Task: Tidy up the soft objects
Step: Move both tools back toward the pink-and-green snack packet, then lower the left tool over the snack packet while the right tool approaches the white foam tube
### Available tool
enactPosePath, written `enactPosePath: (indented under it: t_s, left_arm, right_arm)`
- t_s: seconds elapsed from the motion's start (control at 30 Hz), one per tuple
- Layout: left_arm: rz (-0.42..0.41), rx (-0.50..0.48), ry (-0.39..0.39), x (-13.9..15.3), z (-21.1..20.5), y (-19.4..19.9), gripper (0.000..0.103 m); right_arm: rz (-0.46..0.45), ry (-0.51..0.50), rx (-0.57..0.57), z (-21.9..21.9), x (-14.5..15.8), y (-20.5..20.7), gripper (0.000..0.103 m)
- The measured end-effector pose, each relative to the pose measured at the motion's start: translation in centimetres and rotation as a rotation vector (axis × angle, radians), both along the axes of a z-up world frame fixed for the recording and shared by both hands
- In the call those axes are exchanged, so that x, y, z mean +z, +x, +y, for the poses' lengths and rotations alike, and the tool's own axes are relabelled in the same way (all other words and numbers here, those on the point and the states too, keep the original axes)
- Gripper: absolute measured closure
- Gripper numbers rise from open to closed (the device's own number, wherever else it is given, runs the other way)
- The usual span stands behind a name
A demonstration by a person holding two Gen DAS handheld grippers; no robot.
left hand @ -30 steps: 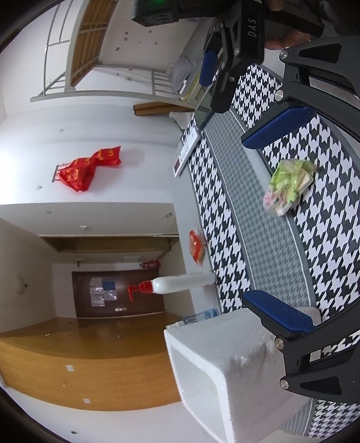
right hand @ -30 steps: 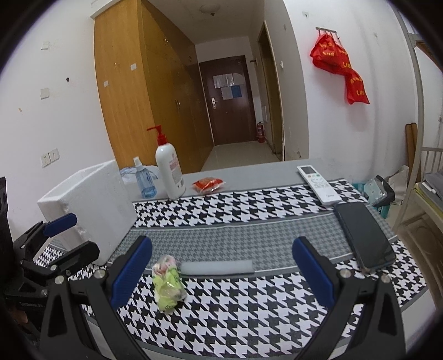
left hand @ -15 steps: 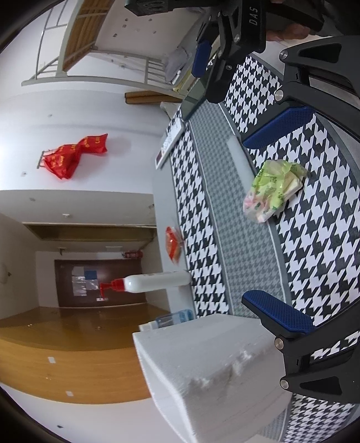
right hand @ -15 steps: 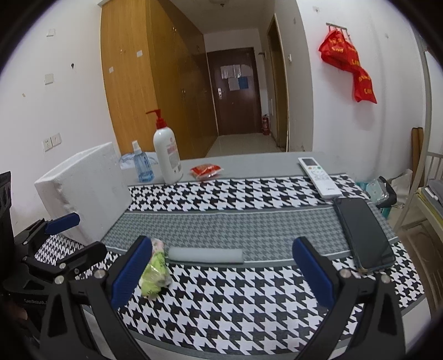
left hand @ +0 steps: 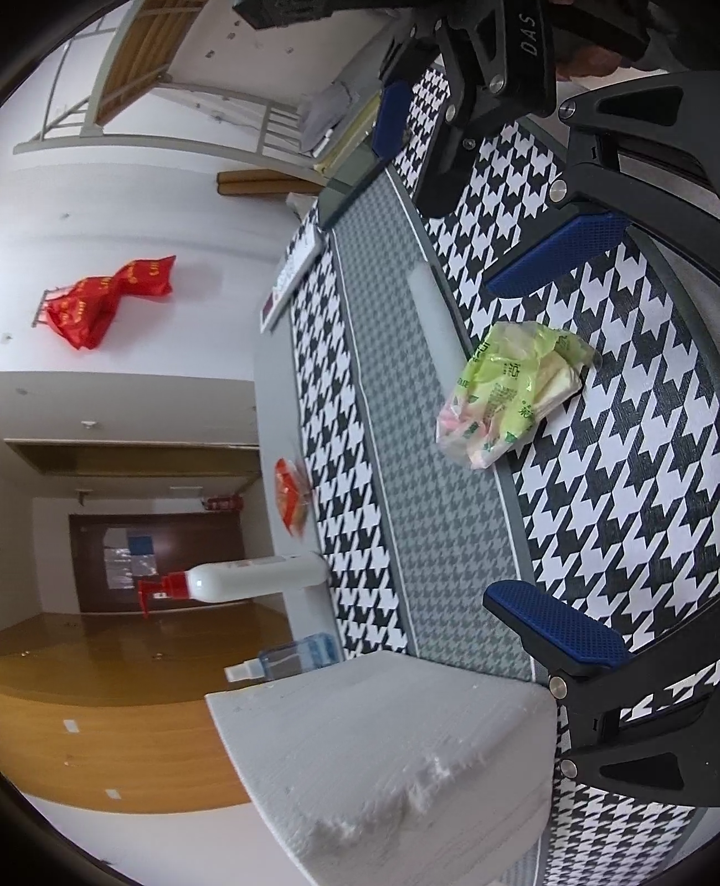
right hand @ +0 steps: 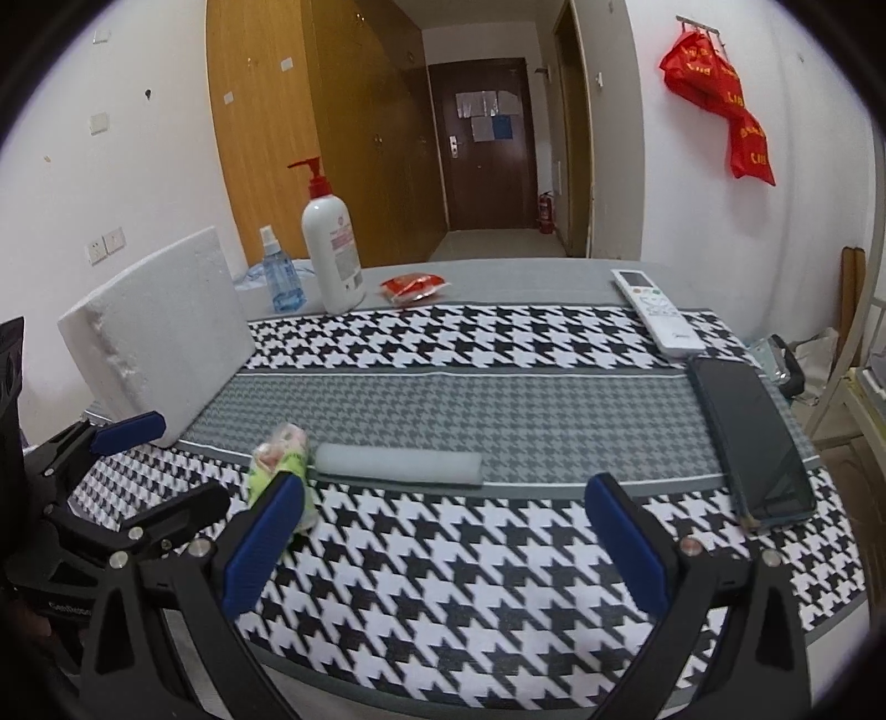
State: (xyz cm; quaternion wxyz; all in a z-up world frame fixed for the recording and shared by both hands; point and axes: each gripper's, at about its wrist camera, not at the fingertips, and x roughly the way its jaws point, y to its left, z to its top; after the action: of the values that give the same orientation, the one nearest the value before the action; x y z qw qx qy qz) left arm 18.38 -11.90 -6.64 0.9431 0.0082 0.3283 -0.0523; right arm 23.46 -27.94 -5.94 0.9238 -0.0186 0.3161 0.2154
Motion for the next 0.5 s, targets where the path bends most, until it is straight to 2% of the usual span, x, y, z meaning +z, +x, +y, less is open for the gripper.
enactPosePath:
  t_s: [0.27, 0.5]
  left_arm:
    - [0.062, 0.003, -0.013, -1.1, -0.8, 1.5, 0.001]
    - [0.107, 0.035, 0.005, -2.1, -1.3, 2.4, 0.001]
  right_arm:
    - [0.009, -0.002, -0.011, -1.2, -0.2, 0.5, 0.000]
    - [0.040, -0.015, -0.014, -1.5, -0.9, 1.1, 0.001]
